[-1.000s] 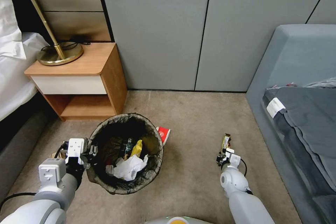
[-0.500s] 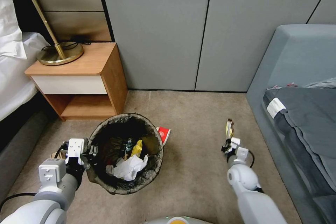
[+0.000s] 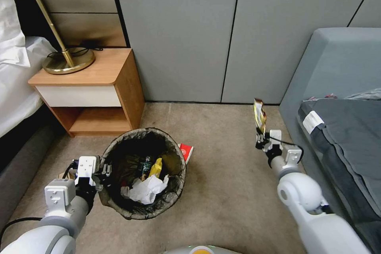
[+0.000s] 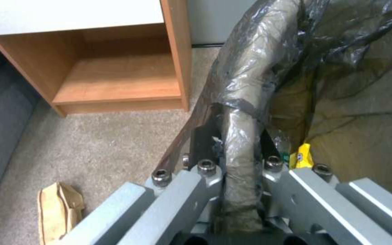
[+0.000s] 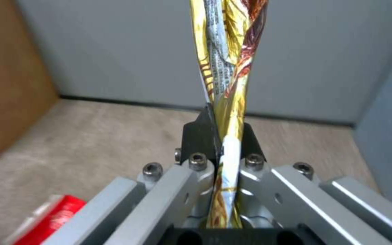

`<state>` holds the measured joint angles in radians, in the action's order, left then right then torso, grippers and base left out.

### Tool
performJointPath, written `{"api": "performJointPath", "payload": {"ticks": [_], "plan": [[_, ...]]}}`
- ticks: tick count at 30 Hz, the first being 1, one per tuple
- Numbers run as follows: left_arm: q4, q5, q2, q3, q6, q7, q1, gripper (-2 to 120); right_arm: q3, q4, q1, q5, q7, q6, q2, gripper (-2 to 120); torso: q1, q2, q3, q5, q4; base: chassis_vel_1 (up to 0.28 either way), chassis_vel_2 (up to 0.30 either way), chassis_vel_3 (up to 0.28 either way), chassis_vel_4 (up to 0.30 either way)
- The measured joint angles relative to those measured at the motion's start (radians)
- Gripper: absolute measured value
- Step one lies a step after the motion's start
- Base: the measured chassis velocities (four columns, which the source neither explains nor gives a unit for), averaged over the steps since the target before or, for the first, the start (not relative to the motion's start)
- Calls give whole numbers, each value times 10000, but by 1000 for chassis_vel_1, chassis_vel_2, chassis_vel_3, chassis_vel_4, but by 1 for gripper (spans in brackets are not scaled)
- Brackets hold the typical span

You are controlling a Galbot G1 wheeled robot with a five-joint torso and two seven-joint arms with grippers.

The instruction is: Pick up the trash bin, then pick up the garbage from the floor and place it into the trash bin.

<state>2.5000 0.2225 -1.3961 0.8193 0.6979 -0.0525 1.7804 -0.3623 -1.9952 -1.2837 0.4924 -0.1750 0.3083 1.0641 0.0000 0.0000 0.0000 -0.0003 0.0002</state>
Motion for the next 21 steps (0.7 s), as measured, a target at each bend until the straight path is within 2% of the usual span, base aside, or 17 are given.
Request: {"api": "performJointPath", "payload": {"ticks": [4,5,6,7,8,9,10,11,14,15,17,21], "plan": [[0,7,4,4,5,6,-1,1,50,-40,12,29,10,24,-60,0,0,0,0,4,-3,0,0,0,0],[0,8,18,-6,10,18,-6,1,205,-171,96,217,4,158,-147,0,0,-1,1,8,-13,0,0,0,0],[0,8,18,-6,10,18,-6,1,205,-171,96,217,4,158,-147,0,0,-1,1,8,-13,0,0,0,0],[0,11,46,-43,14,19,-25,1,800,-779,377,554,23,381,-445,0,1,-1,2,15,-8,0,0,0,0],[0,14,64,-61,16,21,-41,1,1316,-1434,762,793,56,521,-801,0,-1,1,0,-8,5,0,0,0,0],[0,15,71,-87,20,31,-56,1,1727,-1820,1066,1000,176,627,-1012,0,0,0,1,-8,3,0,0,0,0],[0,15,71,-87,20,31,-56,1,1727,-1820,1066,1000,176,627,-1012,0,0,0,1,-8,3,0,0,0,0],[1,12,72,-101,24,53,-62,1,1904,-2015,1223,1102,275,683,-1096,0,0,0,1,14,5,0,0,0,0],[0,5,71,-153,30,82,-108,1,2351,-2481,1600,1459,596,829,-1272,0,0,0,1,-5,-4,0,0,0,0],[1,13,66,-171,32,78,-127,1,2543,-2626,1721,1576,783,845,-1326,0,0,0,2,10,-3,0,0,0,0],[1,2,60,-184,32,81,-156,1,2849,-2798,1929,1675,1051,843,-1412,0,0,0,1,-1,-7,0,0,0,0],[1,-5,46,-193,37,97,-173,1,3582,-3013,2579,1925,1634,769,-1538,0,0,-1,1,2,-2,0,0,0,0]]}}
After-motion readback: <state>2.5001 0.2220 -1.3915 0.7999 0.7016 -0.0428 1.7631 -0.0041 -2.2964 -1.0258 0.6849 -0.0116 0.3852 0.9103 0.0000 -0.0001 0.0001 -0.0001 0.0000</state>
